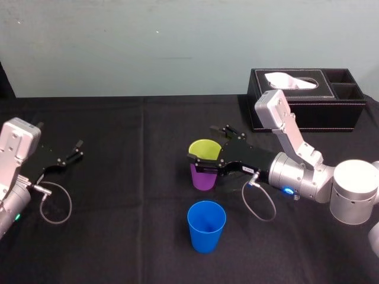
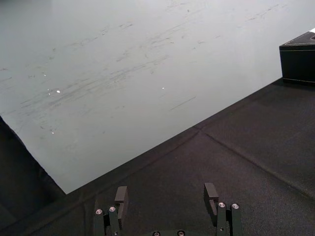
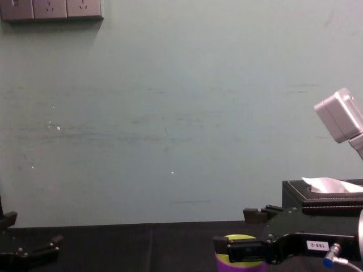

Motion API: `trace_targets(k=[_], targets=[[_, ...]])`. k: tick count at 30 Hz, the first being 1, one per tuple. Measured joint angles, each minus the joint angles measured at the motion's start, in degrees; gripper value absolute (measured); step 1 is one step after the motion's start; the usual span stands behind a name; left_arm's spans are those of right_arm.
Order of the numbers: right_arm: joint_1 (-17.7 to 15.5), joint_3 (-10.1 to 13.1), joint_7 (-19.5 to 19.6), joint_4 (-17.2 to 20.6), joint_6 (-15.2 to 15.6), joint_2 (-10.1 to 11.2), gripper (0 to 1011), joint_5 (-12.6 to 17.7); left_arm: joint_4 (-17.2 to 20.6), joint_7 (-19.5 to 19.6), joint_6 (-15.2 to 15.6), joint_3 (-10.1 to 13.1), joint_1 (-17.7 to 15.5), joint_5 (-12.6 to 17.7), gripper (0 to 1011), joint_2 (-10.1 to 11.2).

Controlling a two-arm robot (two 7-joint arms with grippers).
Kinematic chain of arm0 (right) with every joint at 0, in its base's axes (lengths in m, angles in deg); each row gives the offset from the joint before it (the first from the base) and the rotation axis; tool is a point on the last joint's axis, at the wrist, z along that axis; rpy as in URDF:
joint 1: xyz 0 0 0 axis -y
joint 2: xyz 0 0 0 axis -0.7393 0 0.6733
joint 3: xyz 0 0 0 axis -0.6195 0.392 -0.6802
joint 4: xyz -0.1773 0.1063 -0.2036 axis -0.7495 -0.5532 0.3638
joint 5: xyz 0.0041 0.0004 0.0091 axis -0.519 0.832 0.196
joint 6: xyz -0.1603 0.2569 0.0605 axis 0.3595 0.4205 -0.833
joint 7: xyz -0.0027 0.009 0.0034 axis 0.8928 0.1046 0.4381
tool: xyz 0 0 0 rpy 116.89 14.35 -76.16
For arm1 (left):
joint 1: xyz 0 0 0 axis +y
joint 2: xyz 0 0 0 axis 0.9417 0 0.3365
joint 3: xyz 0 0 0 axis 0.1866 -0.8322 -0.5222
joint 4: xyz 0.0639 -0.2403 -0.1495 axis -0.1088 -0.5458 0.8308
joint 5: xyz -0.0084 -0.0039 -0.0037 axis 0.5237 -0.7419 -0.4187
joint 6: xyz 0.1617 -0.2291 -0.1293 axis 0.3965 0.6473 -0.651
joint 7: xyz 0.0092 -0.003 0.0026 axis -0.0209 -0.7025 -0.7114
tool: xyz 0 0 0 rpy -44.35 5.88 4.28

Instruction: Stack the three plastic cups sequentially using one hand.

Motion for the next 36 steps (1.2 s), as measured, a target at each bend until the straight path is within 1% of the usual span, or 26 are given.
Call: trace_targets(k=[8,10,11,12,14,16,17,18,21,23,24,25,26,27,28,29,30,31,32,36], targets=[[0.0,0.0,0.0,0.0,0.0,0.0,1003,0.0,0.0,0.0,0.0,0.0,0.0,0.0,1010,0.0],[-0.4,0.2,0.0,0.8,-0.1,0.3,1002,0.0,0.0,0.0,0.0,0.0,0.0,0.0,1010,0.0],[-0.9,0.5,0.0,1.8,-0.2,0.8,1003,0.2,0.0,0.0,0.0,0.0,0.0,0.0,1010,0.0],[-0.9,0.5,0.0,1.8,-0.2,0.8,1003,0.2,0.0,0.0,0.0,0.0,0.0,0.0,1010,0.0],[-2.3,1.3,0.0,4.3,-0.5,2.0,1003,1.0,0.0,0.0,0.0,0.0,0.0,0.0,1010,0.0],[-3.2,1.8,-0.1,5.6,-0.7,2.7,1003,1.6,0.0,0.0,0.0,0.0,0.0,0.0,1010,0.0],[-4.1,2.4,-0.2,7.0,-0.9,3.5,1003,2.2,0.0,0.0,0.0,0.0,0.0,0.0,1010,0.0],[-4.1,2.4,-0.2,7.0,-0.9,3.5,1003,2.2,0.0,0.0,0.0,0.0,0.0,0.0,1010,0.0],[-6.5,3.9,-1.0,10.1,-1.3,5.8,1003,4.1,0.0,0.0,0.0,0.0,0.0,0.0,1010,0.0],[-7.6,4.5,-1.5,11.3,-1.5,6.8,1003,5.0,0.0,0.0,0.0,0.0,0.0,0.0,1010,0.0],[-8.6,5.0,-1.8,12.3,-1.8,7.8,1003,5.7,0.0,0.0,0.0,0.0,0.0,0.0,1010,0.0],[-9.2,5.3,-2.1,12.7,-2.1,8.3,1003,6.1,0.0,0.0,0.0,0.0,0.0,0.0,1010,0.0],[-10.4,5.7,-2.6,13.7,-2.5,9.3,1003,6.9,0.0,0.0,0.0,0.0,0.0,0.0,1010,0.0],[-10.4,5.7,-2.6,13.7,-2.5,9.3,1003,6.9,0.0,0.0,0.0,0.0,0.0,0.0,1010,0.0],[-11.6,6.2,-3.1,14.4,-3.0,10.4,1003,7.6,0.0,0.0,0.0,0.0,0.0,0.0,1010,0.0],[-12.2,6.4,-3.3,14.7,-3.3,10.9,1003,7.9,0.0,0.0,0.0,0.0,0.0,0.0,1010,0.0],[-13.3,6.8,-3.9,15.4,-3.8,11.9,1003,8.7,0.0,0.0,0.0,0.0,0.0,0.0,1010,0.0],[-13.3,6.8,-3.9,15.4,-3.8,11.9,1003,8.7,0.0,0.0,0.0,0.0,0.0,0.0,1010,0.0],[-14.5,7.3,-4.4,15.9,-4.3,12.9,1003,9.3,0.0,0.0,0.0,0.0,0.0,0.0,1010,0.0],[-17.1,8.1,-5.5,16.7,-5.8,14.9,1003,10.9,0.0,0.0,0.0,0.0,0.0,0.0,1010,0.0]])
